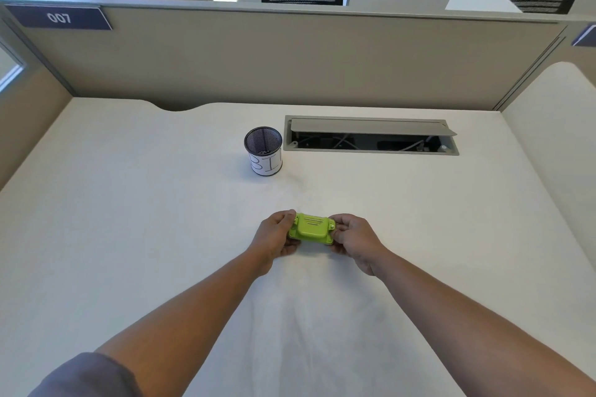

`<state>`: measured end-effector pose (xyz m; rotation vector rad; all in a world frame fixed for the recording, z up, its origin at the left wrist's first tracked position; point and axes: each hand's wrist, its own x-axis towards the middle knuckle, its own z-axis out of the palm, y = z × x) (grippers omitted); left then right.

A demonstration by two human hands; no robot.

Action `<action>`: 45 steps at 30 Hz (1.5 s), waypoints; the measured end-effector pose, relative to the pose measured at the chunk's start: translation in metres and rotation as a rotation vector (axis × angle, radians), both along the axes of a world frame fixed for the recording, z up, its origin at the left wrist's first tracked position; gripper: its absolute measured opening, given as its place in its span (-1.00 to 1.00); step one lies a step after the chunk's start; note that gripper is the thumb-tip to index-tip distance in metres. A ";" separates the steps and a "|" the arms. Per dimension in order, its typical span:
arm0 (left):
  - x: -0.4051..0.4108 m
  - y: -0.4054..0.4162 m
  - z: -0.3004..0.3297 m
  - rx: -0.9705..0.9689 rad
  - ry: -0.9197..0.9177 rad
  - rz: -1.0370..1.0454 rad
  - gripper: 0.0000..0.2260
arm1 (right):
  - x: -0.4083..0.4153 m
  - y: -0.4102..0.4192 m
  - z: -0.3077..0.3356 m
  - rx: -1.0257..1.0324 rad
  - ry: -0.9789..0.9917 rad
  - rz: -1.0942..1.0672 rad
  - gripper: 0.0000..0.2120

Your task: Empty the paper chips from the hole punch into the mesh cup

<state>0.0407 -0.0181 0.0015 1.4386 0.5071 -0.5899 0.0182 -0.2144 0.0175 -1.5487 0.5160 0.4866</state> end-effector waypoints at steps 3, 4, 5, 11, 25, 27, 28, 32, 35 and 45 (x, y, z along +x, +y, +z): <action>-0.001 0.000 -0.001 0.018 -0.023 -0.028 -0.87 | 0.001 -0.002 -0.001 -0.090 -0.037 0.006 -0.66; -0.001 -0.001 -0.002 0.030 -0.036 -0.034 -0.88 | 0.001 -0.003 -0.002 -0.120 -0.051 0.007 -0.65; -0.002 -0.002 -0.003 0.042 -0.052 -0.034 -0.88 | 0.001 -0.004 -0.004 -0.145 -0.064 0.006 -0.64; 0.001 -0.008 -0.007 0.200 -0.201 -0.119 -0.74 | 0.003 -0.003 -0.010 -0.318 -0.095 0.042 -0.56; 0.013 0.000 -0.012 0.660 -0.536 -0.599 -0.44 | 0.005 0.005 0.003 -0.758 -0.255 0.456 -0.87; 0.015 0.000 -0.011 0.692 -0.557 -0.624 -0.46 | 0.006 0.004 0.002 -0.784 -0.265 0.487 -0.85; 0.015 0.001 -0.010 0.704 -0.566 -0.626 -0.46 | 0.006 0.004 0.002 -0.799 -0.267 0.503 -0.85; 0.016 0.001 -0.011 0.704 -0.582 -0.631 -0.49 | 0.007 0.002 -0.001 -0.816 -0.290 0.549 -0.84; 0.017 0.002 -0.012 0.706 -0.580 -0.638 -0.50 | 0.008 0.001 -0.003 -0.817 -0.306 0.559 -0.85; 0.013 0.001 -0.009 0.738 -0.561 -0.678 -0.21 | 0.005 0.002 -0.001 -0.804 -0.259 0.533 -0.74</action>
